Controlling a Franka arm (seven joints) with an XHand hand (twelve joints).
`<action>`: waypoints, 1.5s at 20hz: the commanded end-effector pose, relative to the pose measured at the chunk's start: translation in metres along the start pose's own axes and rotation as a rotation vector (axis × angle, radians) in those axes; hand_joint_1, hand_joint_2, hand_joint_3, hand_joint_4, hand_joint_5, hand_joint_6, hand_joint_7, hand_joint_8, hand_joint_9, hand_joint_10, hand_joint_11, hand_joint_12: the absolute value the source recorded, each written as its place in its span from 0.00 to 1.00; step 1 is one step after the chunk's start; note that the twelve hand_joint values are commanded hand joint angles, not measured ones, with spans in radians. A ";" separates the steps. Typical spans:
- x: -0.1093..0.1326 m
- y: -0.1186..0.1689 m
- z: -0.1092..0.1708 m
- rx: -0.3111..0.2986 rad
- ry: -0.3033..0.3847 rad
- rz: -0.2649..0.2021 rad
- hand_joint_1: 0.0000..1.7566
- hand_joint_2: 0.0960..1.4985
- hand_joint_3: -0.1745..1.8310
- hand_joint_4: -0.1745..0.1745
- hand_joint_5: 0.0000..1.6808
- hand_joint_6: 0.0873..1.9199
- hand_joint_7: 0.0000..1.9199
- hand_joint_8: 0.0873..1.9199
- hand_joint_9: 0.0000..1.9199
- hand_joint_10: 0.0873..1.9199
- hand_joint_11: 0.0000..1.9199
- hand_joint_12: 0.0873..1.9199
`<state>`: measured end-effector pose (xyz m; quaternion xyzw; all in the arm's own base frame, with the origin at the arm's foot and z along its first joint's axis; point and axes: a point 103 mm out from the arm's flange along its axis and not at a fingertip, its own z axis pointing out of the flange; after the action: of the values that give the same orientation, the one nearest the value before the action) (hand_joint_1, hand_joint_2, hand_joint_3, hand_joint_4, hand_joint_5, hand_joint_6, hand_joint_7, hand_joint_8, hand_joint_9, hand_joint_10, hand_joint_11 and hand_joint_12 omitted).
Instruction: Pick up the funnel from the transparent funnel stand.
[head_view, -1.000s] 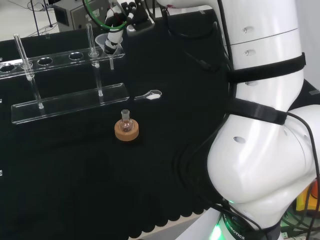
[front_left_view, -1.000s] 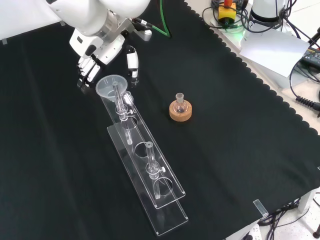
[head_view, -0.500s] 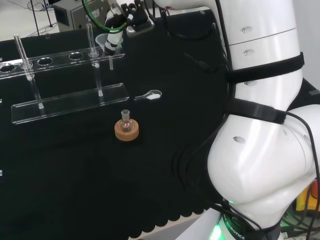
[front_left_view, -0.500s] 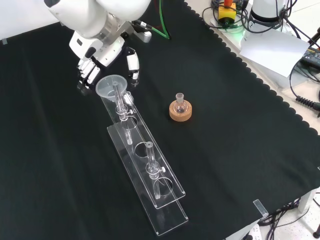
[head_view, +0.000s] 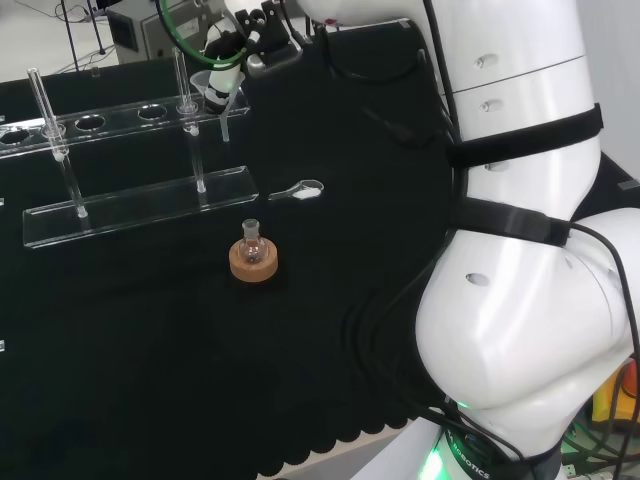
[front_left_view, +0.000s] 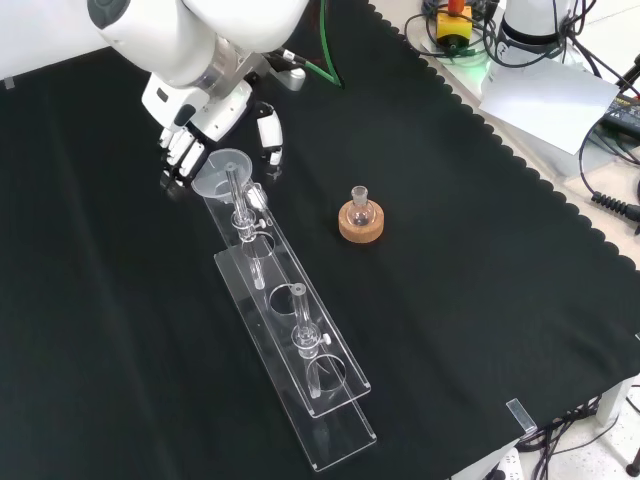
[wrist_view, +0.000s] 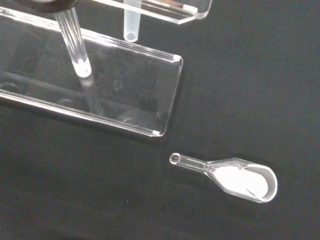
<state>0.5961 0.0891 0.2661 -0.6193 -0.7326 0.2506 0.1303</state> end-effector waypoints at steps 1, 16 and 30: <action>-0.008 0.000 0.003 0.013 0.022 -0.036 0.40 0.39 0.33 0.32 0.09 0.00 0.00 0.24 0.19 0.35 0.12 0.73; 0.009 -0.020 -0.031 -0.156 -0.163 0.041 0.50 0.41 0.39 0.36 0.42 0.38 0.42 0.44 0.54 0.36 0.34 0.61; 0.002 -0.121 -0.081 -0.219 -0.198 0.125 0.51 0.40 0.40 0.37 0.42 0.41 0.42 0.45 0.54 0.37 0.34 0.61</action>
<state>0.5811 0.1022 0.3636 -0.6286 -0.7386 0.2435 0.0011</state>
